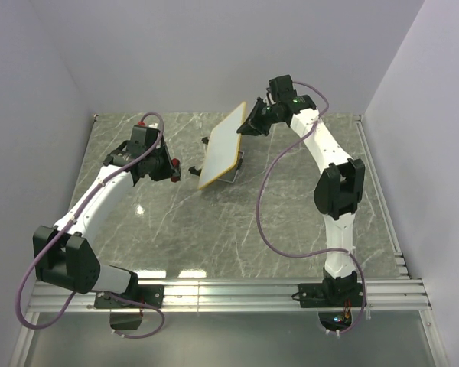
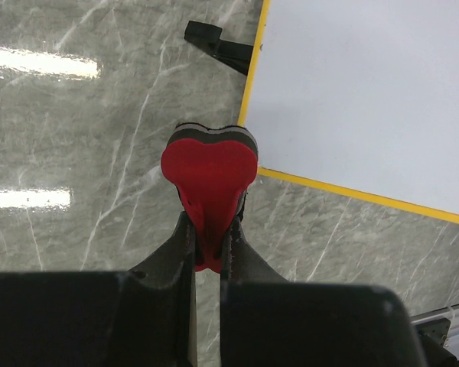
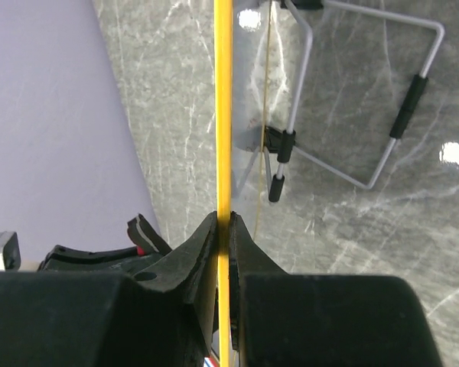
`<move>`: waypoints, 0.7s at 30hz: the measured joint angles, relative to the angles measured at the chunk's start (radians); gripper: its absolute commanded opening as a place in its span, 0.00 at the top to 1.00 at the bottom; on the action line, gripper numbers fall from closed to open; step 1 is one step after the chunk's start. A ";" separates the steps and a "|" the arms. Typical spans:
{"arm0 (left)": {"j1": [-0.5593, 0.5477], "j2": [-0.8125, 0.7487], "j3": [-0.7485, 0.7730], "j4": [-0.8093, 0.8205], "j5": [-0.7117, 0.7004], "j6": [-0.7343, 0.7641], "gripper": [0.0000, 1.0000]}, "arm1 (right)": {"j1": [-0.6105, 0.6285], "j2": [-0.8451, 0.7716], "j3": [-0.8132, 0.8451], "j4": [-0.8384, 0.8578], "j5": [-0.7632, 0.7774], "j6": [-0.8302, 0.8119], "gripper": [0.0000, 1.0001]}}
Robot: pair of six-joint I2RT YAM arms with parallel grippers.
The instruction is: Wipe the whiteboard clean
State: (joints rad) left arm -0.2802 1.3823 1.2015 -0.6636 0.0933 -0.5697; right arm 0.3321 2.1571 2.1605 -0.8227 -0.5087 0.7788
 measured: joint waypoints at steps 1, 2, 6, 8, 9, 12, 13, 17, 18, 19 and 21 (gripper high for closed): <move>0.000 0.000 0.000 0.000 0.000 0.000 1.00 | 0.000 0.002 -0.001 0.010 -0.003 0.002 1.00; 0.000 0.000 0.000 0.000 0.000 0.000 1.00 | -0.001 0.005 -0.001 0.017 -0.005 0.002 1.00; 0.000 0.002 0.000 0.000 0.001 0.000 1.00 | 0.002 0.017 -0.047 0.051 -0.022 0.018 1.00; 0.000 0.005 0.000 0.000 0.006 0.000 1.00 | 0.004 0.029 -0.080 0.060 -0.035 0.031 1.00; 0.000 0.008 0.000 0.000 0.009 0.000 1.00 | 0.004 0.036 -0.092 0.064 -0.043 0.047 1.00; 0.000 0.015 0.000 0.000 0.015 0.000 1.00 | -0.005 0.064 -0.094 0.065 -0.077 0.079 1.00; 0.000 0.018 0.000 0.000 0.015 0.000 1.00 | -0.009 0.068 -0.092 0.066 -0.087 0.085 1.00; 0.000 0.029 0.000 0.000 0.015 0.000 1.00 | -0.010 0.068 -0.090 0.069 -0.098 0.100 1.00; 0.000 0.031 0.000 0.000 0.015 0.000 1.00 | -0.010 0.068 -0.090 0.069 -0.100 0.100 1.00; 0.000 0.031 0.000 0.001 0.014 0.000 1.00 | -0.010 0.068 -0.090 0.070 -0.101 0.100 1.00; 0.000 0.034 0.000 0.001 0.014 0.000 1.00 | -0.010 0.068 -0.090 0.071 -0.103 0.098 0.97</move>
State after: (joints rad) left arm -0.2798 1.4158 1.2011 -0.6624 0.1070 -0.5701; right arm 0.3218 2.2253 2.0701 -0.7517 -0.6113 0.8764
